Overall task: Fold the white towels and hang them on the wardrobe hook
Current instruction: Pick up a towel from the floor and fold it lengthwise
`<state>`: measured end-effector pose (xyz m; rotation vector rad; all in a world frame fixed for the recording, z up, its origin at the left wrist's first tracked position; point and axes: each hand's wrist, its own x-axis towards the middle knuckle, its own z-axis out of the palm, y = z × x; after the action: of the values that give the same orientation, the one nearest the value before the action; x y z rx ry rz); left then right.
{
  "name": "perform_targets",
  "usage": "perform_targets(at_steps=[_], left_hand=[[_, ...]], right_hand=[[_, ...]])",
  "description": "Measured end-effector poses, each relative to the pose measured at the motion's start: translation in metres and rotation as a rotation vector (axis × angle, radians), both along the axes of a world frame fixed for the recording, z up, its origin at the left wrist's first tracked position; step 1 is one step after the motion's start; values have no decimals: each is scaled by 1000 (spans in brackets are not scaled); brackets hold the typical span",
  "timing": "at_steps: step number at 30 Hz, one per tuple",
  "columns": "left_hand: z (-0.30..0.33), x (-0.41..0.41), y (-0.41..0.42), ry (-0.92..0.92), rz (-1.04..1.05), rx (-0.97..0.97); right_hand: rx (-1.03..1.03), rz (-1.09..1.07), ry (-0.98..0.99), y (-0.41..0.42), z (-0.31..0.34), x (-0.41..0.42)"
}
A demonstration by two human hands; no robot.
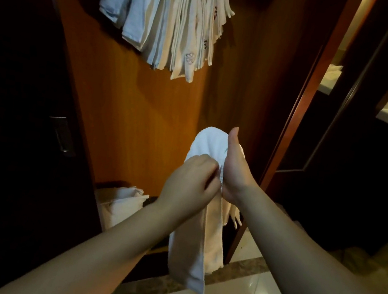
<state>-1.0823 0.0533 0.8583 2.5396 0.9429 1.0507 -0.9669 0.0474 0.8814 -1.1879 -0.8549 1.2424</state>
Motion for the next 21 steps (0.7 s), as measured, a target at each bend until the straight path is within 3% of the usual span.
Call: perform_targets(at_steps=[5, 8, 10, 14, 21], left_hand=[[-15, 4, -1, -149, 18, -304], [-20, 7, 3, -90, 94, -389], [-22, 10, 3, -20, 140, -357], [-16, 7, 9, -81, 217, -270], [11, -14, 38, -123, 306, 38]], right_hand=[[-31, 41, -7, 10, -5, 4], [-12, 49, -58, 15, -8, 5], [-17, 36, -98, 16, -8, 2], [-74, -14, -217, 13, -3, -2], [-70, -209, -633, -1, 16, -1]])
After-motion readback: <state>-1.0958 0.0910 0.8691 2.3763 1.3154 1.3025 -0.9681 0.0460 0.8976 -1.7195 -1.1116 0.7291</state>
